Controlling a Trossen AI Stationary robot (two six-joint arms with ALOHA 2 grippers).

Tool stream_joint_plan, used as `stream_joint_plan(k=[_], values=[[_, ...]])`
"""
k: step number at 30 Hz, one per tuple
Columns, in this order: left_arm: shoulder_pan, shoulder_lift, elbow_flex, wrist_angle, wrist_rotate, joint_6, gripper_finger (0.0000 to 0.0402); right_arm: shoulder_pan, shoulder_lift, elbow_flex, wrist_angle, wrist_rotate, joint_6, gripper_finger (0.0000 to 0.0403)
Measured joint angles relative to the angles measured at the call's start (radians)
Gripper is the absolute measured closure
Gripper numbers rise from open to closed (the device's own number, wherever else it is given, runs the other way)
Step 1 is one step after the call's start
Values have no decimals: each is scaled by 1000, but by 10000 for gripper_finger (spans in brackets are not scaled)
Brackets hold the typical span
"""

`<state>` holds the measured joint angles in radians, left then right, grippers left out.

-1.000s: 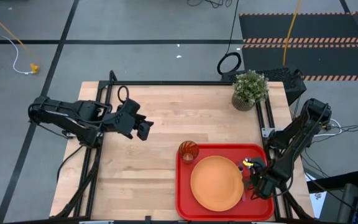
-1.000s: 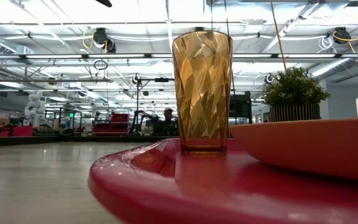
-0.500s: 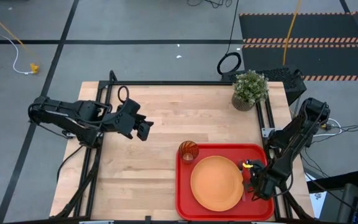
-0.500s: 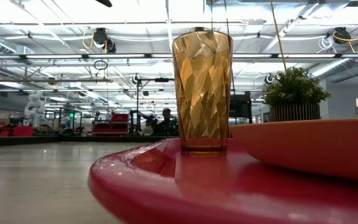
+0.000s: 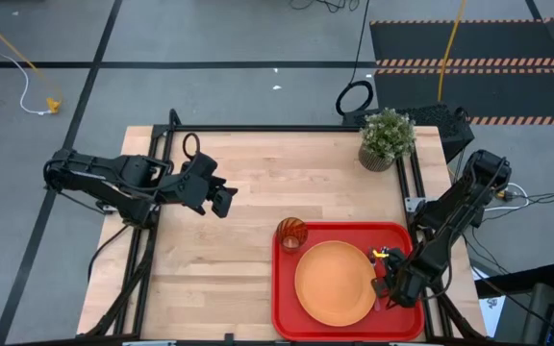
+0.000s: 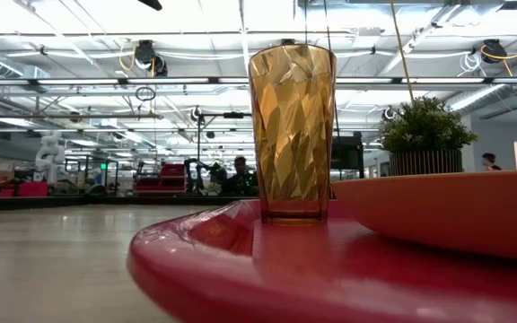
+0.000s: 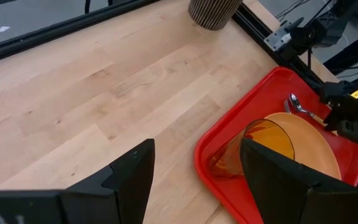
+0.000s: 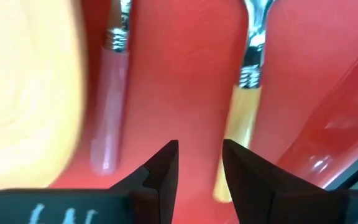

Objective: Pick and place plate/cup/fork/spoon on tray
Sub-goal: Put the yellow spoon on the red tray to the right of the red fork

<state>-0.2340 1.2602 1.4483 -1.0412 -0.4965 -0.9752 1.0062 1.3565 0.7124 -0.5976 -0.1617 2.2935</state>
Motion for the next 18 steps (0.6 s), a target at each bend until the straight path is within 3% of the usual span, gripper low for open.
stream_joint_plan(k=[8,18], values=[[0,0,0,0,0,0,165,-17,-103,1,-62,-1,29,287],[0,0,0,0,-1,5,165,42,-55,1,-77,-18,2,287]])
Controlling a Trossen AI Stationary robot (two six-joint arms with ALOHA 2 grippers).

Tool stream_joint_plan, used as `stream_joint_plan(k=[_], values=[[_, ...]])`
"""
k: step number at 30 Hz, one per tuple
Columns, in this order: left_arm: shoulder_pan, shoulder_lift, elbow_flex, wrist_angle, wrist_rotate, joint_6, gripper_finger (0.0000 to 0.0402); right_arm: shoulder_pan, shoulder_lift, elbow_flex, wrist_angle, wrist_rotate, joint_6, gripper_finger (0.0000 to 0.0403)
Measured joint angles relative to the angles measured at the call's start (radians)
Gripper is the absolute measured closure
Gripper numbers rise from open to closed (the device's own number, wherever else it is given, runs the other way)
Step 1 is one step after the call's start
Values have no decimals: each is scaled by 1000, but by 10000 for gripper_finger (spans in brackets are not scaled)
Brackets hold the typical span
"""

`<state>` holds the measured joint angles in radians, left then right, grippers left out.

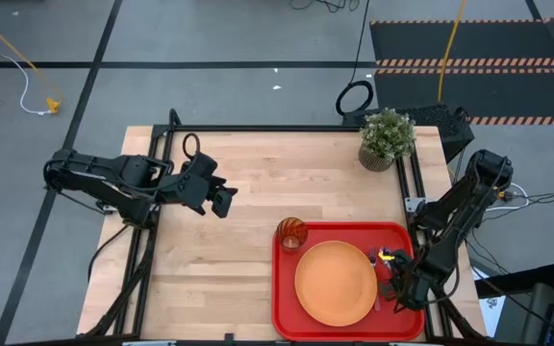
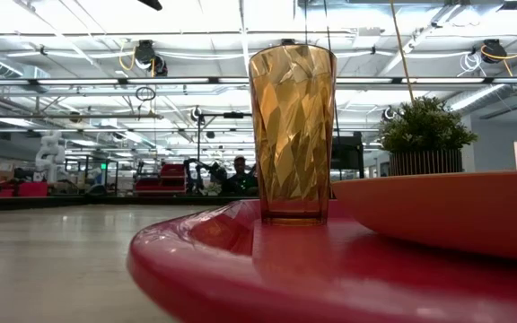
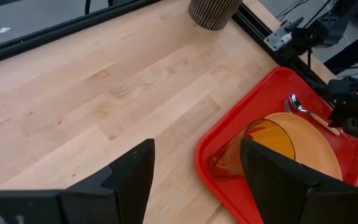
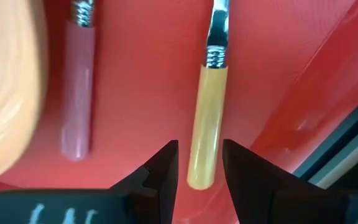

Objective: Pick and place plate/cup/fork/spoon on tray
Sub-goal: Put the yellow spoon on the red tray to the right of the red fork

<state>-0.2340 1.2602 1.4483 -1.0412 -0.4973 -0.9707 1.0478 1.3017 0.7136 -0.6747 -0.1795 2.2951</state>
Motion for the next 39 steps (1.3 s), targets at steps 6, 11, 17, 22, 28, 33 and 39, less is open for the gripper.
stream_joint_plan(k=[6,11,17,22,28,33,39], values=[[0,0,0,0,0,3,165,14,42,0,17,-13,-15,287],[0,0,0,0,0,3,165,14,54,0,25,-15,-18,287],[0,0,0,0,-1,8,165,14,54,0,35,-9,-18,287],[0,0,0,0,-1,8,165,14,54,0,39,-8,-18,287],[0,0,0,0,-1,8,165,13,54,1,9,-2,-3,287],[0,0,0,0,-1,8,165,-8,53,0,25,-9,-30,287],[0,0,0,0,-1,8,165,-24,54,7,6,-13,-62,287]])
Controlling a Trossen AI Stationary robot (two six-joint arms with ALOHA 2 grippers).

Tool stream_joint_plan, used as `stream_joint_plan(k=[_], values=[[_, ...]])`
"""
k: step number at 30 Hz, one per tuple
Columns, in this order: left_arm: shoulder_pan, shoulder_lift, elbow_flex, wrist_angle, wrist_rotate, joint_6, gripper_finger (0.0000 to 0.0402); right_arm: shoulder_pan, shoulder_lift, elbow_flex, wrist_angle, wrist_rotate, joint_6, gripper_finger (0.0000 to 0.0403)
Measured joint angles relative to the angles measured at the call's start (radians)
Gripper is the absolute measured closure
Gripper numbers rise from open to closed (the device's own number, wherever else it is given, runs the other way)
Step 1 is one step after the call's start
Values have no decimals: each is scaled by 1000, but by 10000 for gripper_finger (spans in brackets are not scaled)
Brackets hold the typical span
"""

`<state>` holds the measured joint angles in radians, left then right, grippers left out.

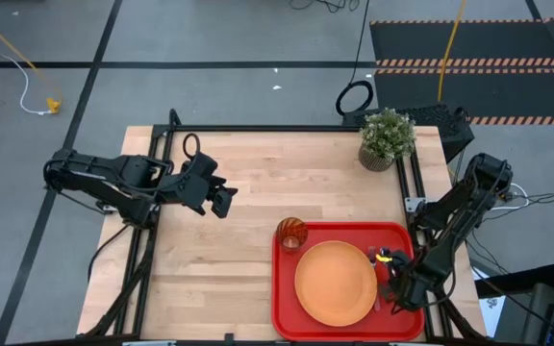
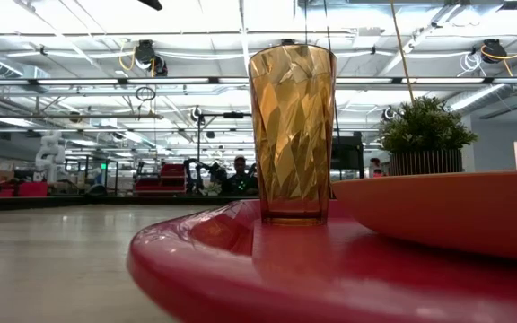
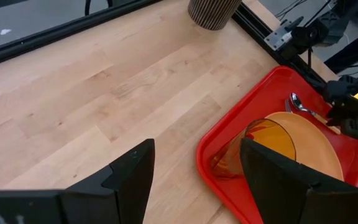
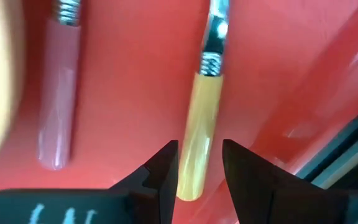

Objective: Pick and place plate/cup/fork/spoon on tray
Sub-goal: Put the yellow spoon on the red tray to the right of the red fork

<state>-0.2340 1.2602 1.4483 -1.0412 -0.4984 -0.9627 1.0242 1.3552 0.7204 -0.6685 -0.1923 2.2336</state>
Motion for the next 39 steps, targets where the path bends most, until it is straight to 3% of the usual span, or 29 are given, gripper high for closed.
stream_joint_plan(k=[11,27,39], values=[[6,0,0,8,1,16,165,-17,0,3,-35,10,-257,287],[5,0,0,59,1,28,165,-17,33,2,30,11,-200,287],[6,0,0,84,1,43,165,-18,32,2,43,14,-64,287]])
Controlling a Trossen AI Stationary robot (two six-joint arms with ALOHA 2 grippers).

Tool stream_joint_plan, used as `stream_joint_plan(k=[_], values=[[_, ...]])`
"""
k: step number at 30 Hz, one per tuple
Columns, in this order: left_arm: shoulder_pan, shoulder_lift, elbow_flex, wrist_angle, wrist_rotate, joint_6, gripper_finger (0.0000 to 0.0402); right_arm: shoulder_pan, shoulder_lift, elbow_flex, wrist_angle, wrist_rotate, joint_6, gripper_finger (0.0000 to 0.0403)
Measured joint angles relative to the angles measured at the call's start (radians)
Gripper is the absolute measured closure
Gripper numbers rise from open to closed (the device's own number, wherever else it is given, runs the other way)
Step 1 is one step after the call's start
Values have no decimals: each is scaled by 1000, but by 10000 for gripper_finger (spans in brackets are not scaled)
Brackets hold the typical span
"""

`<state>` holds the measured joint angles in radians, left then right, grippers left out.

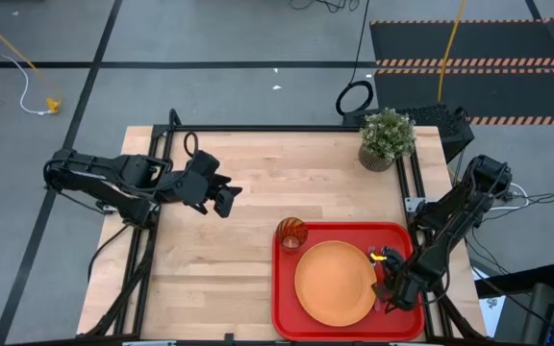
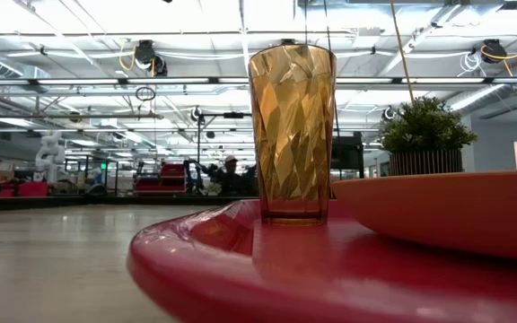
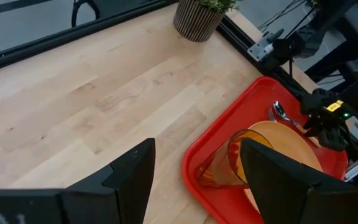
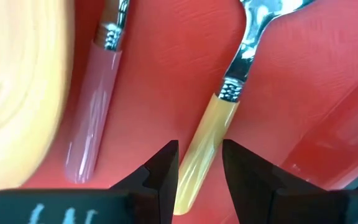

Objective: Pick and place plate/cup/fork/spoon on tray
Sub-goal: Put the yellow spoon on the red tray to the right of the red fork

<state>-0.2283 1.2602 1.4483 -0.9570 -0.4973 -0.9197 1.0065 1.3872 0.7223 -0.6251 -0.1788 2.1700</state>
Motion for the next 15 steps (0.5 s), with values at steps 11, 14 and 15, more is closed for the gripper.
stream_joint_plan(k=[11,14,15], values=[[0,0,0,-1,0,9,165,-25,0,-1,10,-17,47,287],[0,0,0,-2,0,9,165,-37,0,-1,10,-18,47,287],[0,0,0,-2,0,9,165,-40,0,-1,12,-19,47,287]])
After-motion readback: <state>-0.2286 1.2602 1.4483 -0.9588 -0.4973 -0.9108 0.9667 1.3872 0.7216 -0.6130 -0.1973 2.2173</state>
